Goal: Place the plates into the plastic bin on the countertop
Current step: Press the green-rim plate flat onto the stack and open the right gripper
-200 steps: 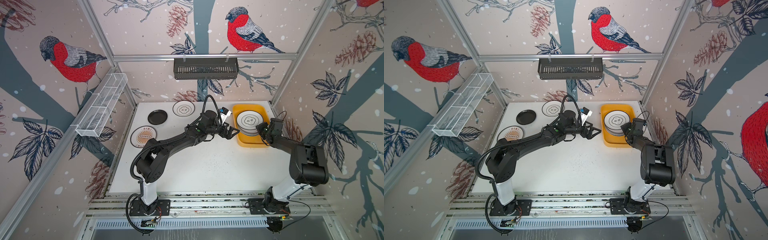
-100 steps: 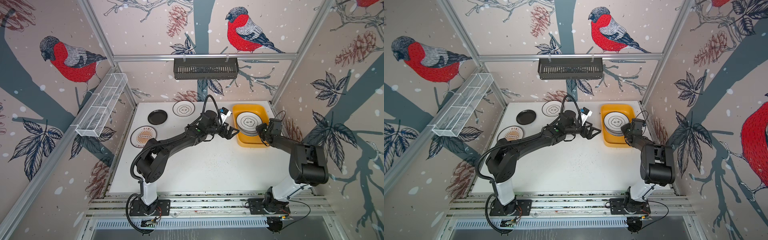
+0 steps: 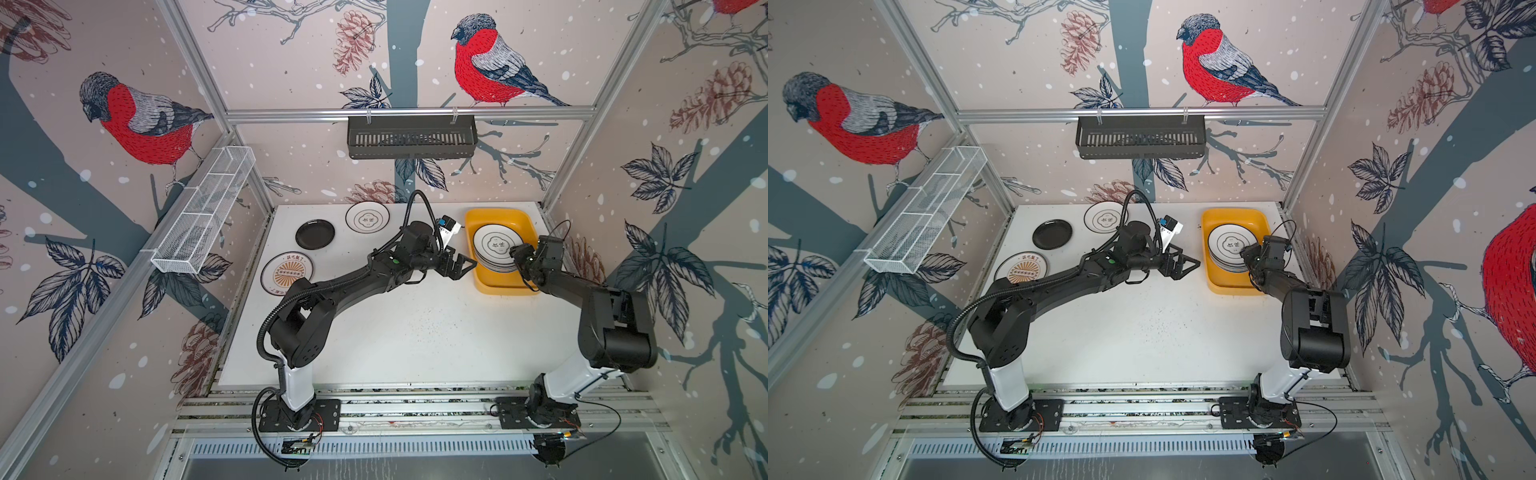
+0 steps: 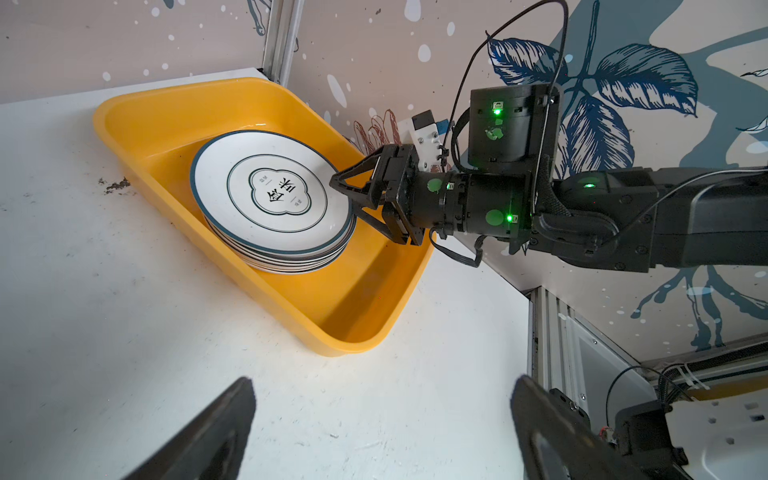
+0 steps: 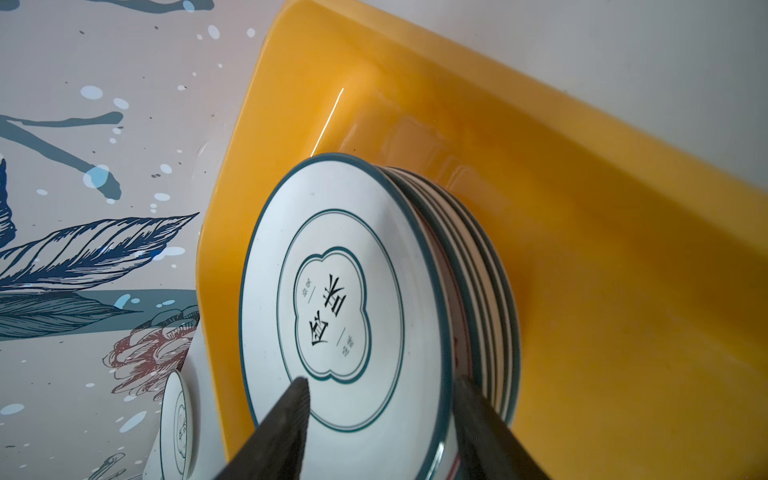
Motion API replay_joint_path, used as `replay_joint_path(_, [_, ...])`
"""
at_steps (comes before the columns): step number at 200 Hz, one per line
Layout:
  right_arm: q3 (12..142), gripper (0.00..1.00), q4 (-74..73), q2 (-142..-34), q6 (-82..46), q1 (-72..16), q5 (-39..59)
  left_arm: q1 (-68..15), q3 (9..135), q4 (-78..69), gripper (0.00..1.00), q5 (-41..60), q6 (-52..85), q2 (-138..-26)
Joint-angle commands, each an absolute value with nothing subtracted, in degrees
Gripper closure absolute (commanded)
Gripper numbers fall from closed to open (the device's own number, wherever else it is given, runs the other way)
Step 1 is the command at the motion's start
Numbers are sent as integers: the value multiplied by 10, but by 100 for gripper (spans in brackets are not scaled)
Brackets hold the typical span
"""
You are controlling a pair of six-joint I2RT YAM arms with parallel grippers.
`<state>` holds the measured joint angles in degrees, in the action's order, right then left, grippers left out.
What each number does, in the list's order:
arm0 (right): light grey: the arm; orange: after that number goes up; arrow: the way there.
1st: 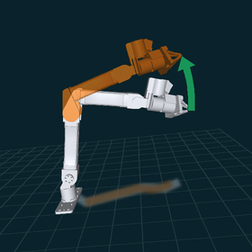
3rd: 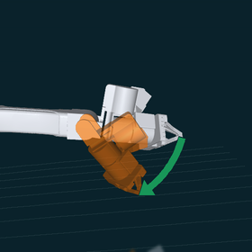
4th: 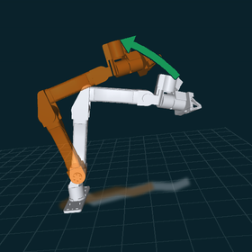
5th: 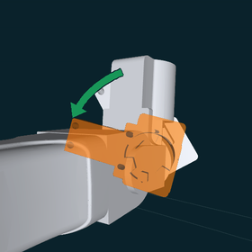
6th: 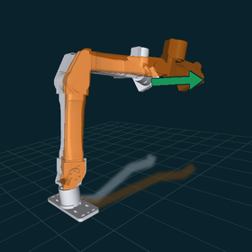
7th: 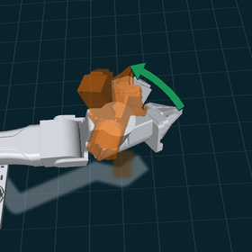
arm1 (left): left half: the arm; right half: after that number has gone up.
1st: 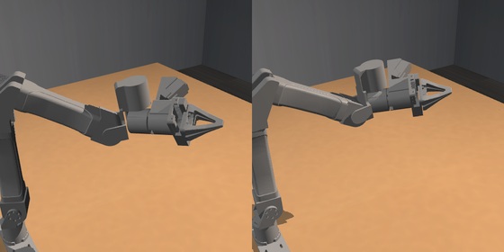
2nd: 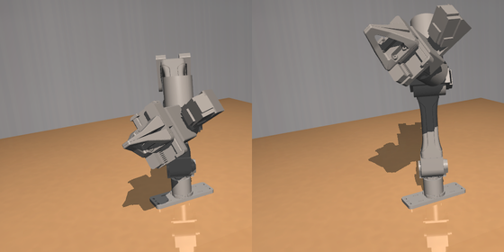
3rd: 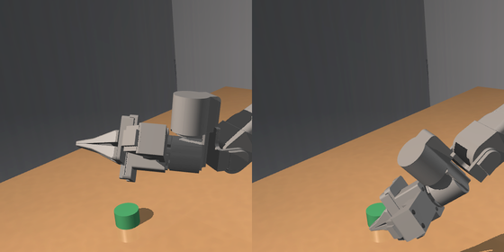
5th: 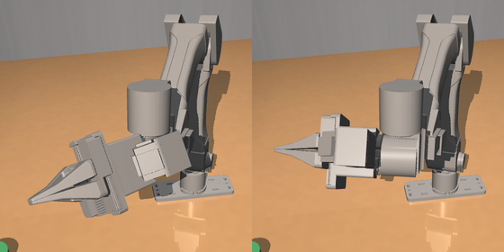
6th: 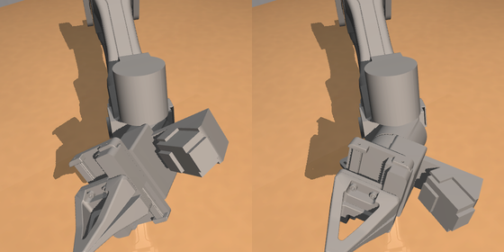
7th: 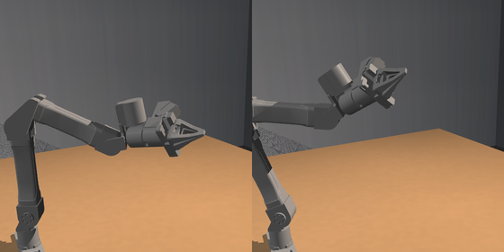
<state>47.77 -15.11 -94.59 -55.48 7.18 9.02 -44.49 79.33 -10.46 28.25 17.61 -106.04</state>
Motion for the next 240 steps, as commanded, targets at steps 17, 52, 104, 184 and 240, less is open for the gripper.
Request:
replay_joint_path(17, [478,27,-144,-939,-545,72,83,-445,785,-111,4,274,172,-1050])
replay_joint_path(52, [475,11,-154,-935,-541,72,86,-445,782,-111,4,273,174,-1049])
replay_joint_path(104, [474,1,-173,-937,-537,72,101,-445,781,-114,4,279,179,-1052])
replay_joint_path(184, [503,1,-103,-910,-502,65,70,-445,783,-114,4,281,176,-1056])
replay_joint_path(240, [515,0,-66,-901,-509,64,47,-445,770,-112,4,266,172,-1039])
